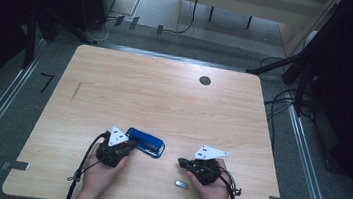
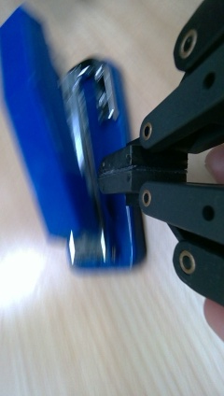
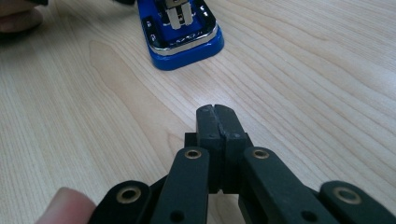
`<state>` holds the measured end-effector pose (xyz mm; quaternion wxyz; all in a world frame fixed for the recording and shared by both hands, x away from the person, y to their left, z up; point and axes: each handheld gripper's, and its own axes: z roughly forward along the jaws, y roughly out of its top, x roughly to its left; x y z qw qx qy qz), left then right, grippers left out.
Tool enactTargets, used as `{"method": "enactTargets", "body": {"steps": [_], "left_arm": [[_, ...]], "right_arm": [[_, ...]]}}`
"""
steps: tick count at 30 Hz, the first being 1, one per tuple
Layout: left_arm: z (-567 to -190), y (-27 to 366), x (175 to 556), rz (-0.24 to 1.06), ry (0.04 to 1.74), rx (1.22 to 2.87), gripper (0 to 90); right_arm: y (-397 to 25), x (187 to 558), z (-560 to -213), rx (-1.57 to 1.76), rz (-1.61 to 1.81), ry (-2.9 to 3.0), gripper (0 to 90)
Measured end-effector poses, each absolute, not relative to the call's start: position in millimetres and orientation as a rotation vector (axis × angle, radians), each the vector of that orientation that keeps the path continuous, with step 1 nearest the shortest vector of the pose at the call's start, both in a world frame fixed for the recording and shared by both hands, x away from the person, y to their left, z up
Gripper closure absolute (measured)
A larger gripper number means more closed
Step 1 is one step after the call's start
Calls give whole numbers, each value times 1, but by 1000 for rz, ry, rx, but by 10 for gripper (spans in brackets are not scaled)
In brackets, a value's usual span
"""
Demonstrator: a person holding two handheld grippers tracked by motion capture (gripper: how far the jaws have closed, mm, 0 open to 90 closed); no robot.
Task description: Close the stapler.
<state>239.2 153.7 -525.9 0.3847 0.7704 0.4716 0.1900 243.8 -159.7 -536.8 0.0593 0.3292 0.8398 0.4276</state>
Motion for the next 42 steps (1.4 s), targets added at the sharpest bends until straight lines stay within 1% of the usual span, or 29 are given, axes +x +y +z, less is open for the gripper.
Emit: {"method": "enactTargets", "body": {"steps": [2,4,7,9,11,15,18,23,27,28,29,30,32,34,37,38,40,42], "left_arm": [[-524,168,242,545,1274,1888,900],[-525,178,247,575,1328,1852,900],[-530,181,255,547,1376,1856,900],[-530,178,258,564,1353,1902,900],[-532,174,261,540,1349,1945,900],[-532,173,264,516,1359,1931,900],[-532,168,265,494,1328,1948,900],[-532,150,262,555,1268,2006,900],[-533,146,260,545,1252,2011,900],[-532,148,259,550,1260,2005,840],[-532,150,257,550,1259,1984,840],[-531,154,256,534,1257,1964,798],[-530,161,252,531,1256,1943,756],[-528,169,248,517,1250,1916,785],[-528,174,241,478,1244,1894,888],[-528,173,238,464,1237,1889,900],[-531,160,234,448,1200,1910,900],[-531,154,234,446,1182,1920,900]], "right_arm": [[-160,244,-537,1003,1304,2541,900],[-160,245,-539,1007,1316,2542,900],[-158,246,-540,1008,1322,2546,900],[-157,245,-540,1003,1320,2545,900],[-157,244,-539,1001,1322,2539,900],[-161,240,-538,1021,1317,2529,900],[-168,239,-537,1032,1329,2510,900],[-172,237,-535,1039,1338,2497,900],[-173,238,-534,1031,1338,2492,900],[-172,238,-534,1029,1339,2491,900],[-172,238,-534,1029,1339,2491,900],[-171,239,-534,1021,1335,2494,900],[-169,239,-534,1010,1337,2496,900],[-167,240,-533,996,1337,2495,900],[-164,242,-531,991,1350,2481,900],[-163,243,-530,987,1357,2477,900],[-159,246,-527,973,1360,2468,900],[-156,248,-527,973,1367,2463,900]]}}
